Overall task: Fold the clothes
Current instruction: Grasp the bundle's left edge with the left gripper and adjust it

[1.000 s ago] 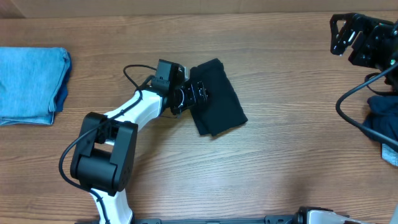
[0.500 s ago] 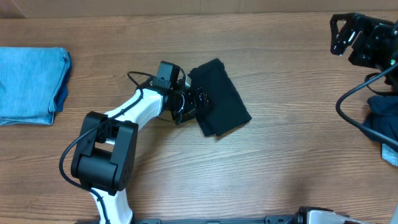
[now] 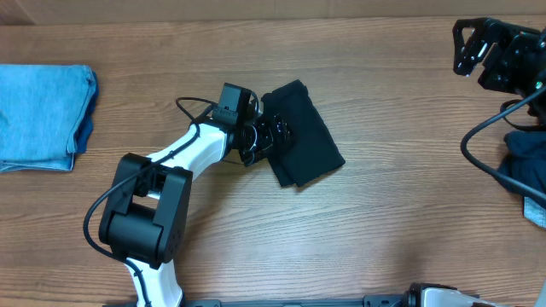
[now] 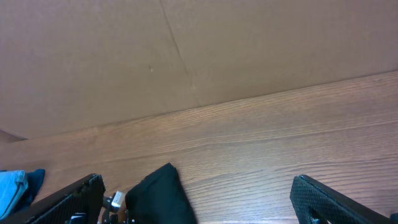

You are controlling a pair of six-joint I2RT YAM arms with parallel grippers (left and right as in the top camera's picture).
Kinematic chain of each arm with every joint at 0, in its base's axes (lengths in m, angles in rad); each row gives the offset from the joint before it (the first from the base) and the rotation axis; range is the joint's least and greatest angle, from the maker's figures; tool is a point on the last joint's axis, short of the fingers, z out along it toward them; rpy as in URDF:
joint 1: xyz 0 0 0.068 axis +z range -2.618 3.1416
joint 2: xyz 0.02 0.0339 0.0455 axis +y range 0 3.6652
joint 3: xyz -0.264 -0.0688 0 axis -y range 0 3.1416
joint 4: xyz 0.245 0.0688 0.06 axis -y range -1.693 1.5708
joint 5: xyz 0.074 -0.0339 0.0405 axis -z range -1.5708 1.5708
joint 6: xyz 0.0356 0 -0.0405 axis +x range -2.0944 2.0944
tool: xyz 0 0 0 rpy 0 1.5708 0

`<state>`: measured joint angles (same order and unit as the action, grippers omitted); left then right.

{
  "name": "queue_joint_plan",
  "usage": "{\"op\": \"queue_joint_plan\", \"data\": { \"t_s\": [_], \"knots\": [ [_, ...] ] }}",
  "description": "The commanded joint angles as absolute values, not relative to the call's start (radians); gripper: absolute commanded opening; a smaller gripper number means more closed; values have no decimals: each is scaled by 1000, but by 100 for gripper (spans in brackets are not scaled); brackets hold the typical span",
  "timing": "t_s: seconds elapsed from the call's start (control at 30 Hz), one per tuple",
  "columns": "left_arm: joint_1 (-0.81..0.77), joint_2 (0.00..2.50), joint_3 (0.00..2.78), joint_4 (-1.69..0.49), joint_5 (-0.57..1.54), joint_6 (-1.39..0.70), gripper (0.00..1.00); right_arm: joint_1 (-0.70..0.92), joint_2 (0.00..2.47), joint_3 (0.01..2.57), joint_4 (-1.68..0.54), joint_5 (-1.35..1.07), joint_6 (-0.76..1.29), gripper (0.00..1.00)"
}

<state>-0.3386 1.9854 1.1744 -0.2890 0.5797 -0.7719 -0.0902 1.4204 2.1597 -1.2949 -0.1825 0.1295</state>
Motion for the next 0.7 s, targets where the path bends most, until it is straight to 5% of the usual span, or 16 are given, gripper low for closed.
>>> {"op": "queue_joint_plan", "data": {
  "t_s": [0.0,0.3,0.67],
  "knots": [
    [-305,2071,1086,-290,438,-708,100,-92,1417,2168,-1292,-176,127,100],
    [-183,2071,915,-30,603,-650,100,-92,1417,2168,-1292,-176,127,100],
    [-193,2070,910,-69,566,-695,100,-92,1417,2168,-1292,-176,127,100]
  ]
}}
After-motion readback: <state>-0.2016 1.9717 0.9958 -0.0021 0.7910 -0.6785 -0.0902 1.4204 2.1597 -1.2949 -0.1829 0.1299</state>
